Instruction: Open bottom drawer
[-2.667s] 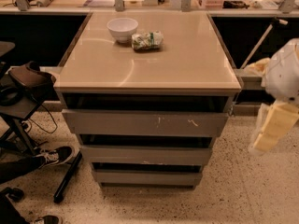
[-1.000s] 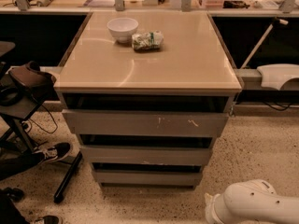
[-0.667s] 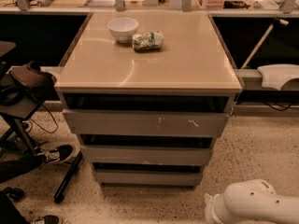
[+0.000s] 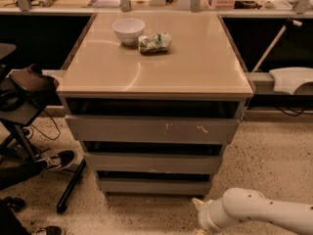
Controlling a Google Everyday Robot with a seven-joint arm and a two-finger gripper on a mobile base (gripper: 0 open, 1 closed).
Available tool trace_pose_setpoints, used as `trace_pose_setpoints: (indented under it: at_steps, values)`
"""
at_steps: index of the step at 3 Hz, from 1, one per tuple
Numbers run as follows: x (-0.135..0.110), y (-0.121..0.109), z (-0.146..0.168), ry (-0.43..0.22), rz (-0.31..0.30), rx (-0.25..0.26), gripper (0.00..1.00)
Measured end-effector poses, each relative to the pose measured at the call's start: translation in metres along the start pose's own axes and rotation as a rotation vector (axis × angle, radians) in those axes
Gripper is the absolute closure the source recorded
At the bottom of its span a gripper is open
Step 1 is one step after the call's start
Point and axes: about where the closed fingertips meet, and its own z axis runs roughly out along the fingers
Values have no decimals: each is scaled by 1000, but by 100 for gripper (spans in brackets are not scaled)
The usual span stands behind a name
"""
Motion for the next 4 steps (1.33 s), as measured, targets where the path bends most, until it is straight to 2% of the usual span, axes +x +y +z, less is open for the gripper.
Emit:
trace_pose_setpoints:
  at_steps: [1,2,3,4]
  values:
    - [-36,-4,41,-138,-87,-7,0]
    - [-36,-4,41,-138,-87,-7,0]
    - [-37,-24,50,-201,-91,70,0]
    - [-42,-57,63,-264,-118,212,0]
